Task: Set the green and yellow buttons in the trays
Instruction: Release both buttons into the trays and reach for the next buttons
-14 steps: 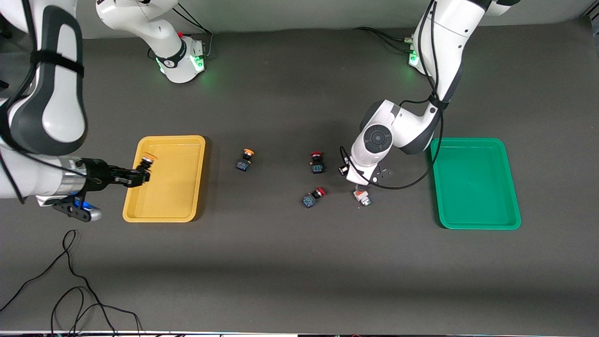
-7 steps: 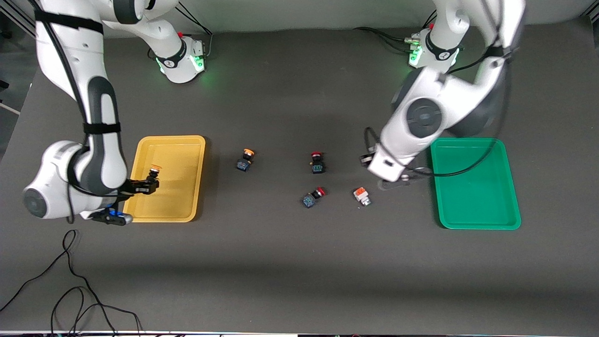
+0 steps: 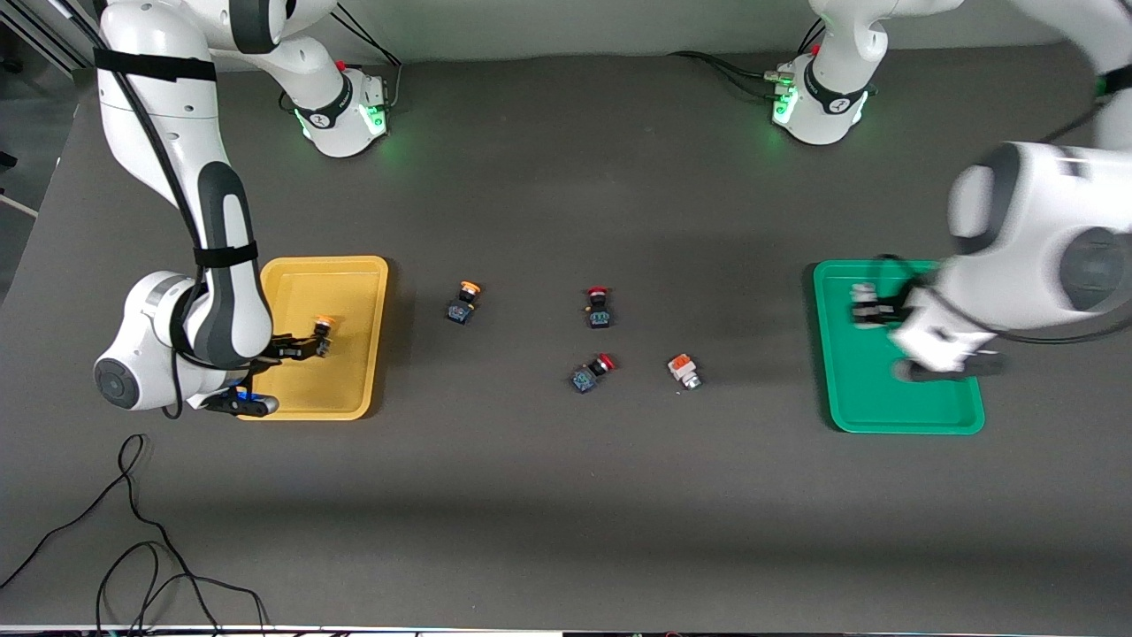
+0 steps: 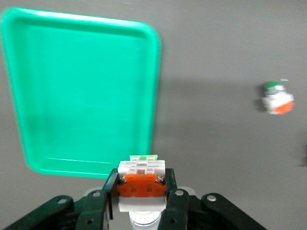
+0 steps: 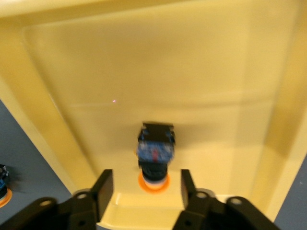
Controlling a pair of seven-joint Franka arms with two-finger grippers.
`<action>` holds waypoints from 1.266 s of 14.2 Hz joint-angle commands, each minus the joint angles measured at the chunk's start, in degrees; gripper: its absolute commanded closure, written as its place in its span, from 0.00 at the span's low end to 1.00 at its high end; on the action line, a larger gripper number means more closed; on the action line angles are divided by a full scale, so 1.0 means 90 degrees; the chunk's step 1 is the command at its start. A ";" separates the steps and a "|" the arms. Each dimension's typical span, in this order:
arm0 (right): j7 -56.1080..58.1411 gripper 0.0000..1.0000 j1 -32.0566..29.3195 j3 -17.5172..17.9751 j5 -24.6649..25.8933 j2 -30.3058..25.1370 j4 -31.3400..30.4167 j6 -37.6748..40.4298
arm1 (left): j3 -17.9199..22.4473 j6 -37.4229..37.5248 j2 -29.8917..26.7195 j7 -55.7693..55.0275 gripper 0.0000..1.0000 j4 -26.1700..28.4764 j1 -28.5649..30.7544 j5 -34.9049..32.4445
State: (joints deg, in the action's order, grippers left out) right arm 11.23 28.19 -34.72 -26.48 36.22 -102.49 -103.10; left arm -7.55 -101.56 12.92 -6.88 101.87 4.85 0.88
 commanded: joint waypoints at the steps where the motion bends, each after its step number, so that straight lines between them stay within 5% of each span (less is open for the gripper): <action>1: -0.0123 0.00 0.0081 -0.0049 -0.0124 -0.0265 0.0263 0.0233 | -0.0098 -0.0918 0.0047 0.0480 0.90 0.0719 0.0339 -0.0516; 4: -0.1476 0.00 0.0402 0.0214 -0.0201 -0.0265 0.1034 0.0839 | -0.0088 -0.2686 0.0875 0.0451 0.89 0.1492 0.0369 -0.0877; 8: -0.3498 0.00 0.1514 0.0273 -0.1011 -0.0265 0.1339 0.0812 | -0.0088 -0.3179 0.1425 0.0422 0.82 0.1493 0.0486 -0.0928; 9: -0.3996 0.00 0.1826 0.0264 -0.1061 -0.0265 0.1339 0.0782 | -0.0088 -0.3159 0.1425 0.0499 0.55 0.1474 0.0496 -0.0928; 10: -0.4514 0.00 0.2168 0.0244 -0.1061 -0.0275 0.1320 0.0646 | -0.0088 -0.3130 0.1483 0.0500 0.01 0.1416 0.0505 -0.0937; 13: -0.5007 0.00 0.2853 0.0234 -0.1052 -0.0265 0.0698 -0.0075 | -0.0098 -0.2373 0.1261 0.0490 0.00 0.0968 0.0505 -0.0928; 16: -0.5191 0.00 0.3245 0.0224 -0.1061 -0.0265 -0.0220 -0.1294 | -0.0137 -0.0615 0.0860 0.0481 0.00 -0.0144 0.0486 -0.0889; 18: -0.5115 0.01 0.3313 0.0234 -0.1061 -0.0275 -0.0787 -0.1678 | -0.0176 -0.0289 0.0849 0.0335 0.00 -0.0624 0.0379 -0.0801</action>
State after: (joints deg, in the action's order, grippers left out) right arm -34.38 56.72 -31.67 -34.83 35.05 -103.99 -114.72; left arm -8.65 -108.13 21.11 -2.79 100.24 9.07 -6.57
